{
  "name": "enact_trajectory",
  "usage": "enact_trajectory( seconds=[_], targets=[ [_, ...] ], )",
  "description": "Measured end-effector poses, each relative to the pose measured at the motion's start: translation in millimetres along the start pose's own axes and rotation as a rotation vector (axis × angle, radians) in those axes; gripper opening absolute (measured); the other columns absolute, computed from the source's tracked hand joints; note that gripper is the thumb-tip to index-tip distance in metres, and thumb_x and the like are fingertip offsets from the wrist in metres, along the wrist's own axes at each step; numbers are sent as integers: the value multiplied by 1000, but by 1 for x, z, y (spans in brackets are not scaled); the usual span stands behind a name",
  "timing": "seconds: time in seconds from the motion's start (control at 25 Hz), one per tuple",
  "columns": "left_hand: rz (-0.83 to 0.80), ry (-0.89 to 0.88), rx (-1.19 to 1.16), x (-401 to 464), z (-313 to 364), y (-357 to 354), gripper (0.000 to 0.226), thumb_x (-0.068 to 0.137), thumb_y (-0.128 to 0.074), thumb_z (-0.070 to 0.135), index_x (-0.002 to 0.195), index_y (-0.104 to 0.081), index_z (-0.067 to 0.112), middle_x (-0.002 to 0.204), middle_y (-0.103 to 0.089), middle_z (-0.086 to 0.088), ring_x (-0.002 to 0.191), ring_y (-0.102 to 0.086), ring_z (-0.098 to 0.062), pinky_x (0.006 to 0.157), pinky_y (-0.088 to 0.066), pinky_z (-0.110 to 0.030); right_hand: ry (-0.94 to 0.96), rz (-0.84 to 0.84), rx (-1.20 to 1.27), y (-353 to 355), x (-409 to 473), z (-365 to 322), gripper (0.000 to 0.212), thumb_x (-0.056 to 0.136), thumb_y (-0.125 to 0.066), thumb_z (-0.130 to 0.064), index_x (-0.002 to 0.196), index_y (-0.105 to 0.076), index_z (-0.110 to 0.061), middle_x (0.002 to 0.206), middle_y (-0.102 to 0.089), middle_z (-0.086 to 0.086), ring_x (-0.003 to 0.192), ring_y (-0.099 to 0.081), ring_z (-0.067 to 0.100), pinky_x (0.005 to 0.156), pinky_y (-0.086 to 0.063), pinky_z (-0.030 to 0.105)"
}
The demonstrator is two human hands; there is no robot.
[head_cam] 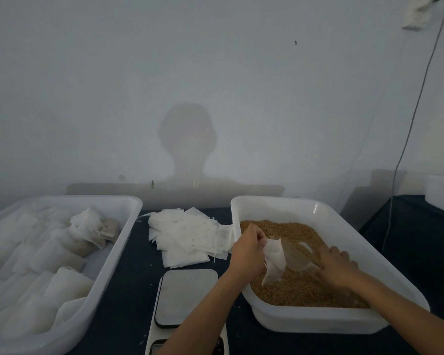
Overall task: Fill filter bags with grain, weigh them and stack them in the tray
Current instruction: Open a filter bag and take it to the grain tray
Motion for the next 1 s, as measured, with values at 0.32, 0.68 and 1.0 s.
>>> enact_trajectory(
  seconds=[0.32, 0.68, 1.0],
  targets=[
    [-14, -23, -25, -1, 3, 1, 9, 99, -44, 14, 92, -46, 19, 88, -55, 4, 76, -48, -7, 63, -37, -15, 448, -68, 791, 20, -12, -75, 27, 76, -76, -25, 96, -70, -42, 102, -71, -16, 94, -68, 4, 78, -57, 29],
    [252, -73, -637, -39, -11, 52, 18, 99, -44, 32, 102, -48, 14, 98, -57, -2, 87, -58, -6, 75, -50, -23, 386, 263, 965, 69, -43, -114, 21, 90, -62, -10, 71, -69, -14, 73, -69, 10, 68, -65, 29, 66, -54, 40],
    [330, -159, -459, -75, -30, 141, 18, 84, -68, 14, 71, -58, 7, 65, -60, 2, 63, -58, -5, 57, -46, -16, 426, 245, 1118, 60, -87, -206, 19, 97, -51, -14, 86, -64, -6, 85, -67, 11, 79, -64, 24, 73, -55, 34]
  ],
)
Point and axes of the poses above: each hand's wrist, its own x-axis towards the middle knuckle, its own y-axis out of the back of the hand, z = x × y, the point moved 9 cm from there along x, towards the middle knuckle
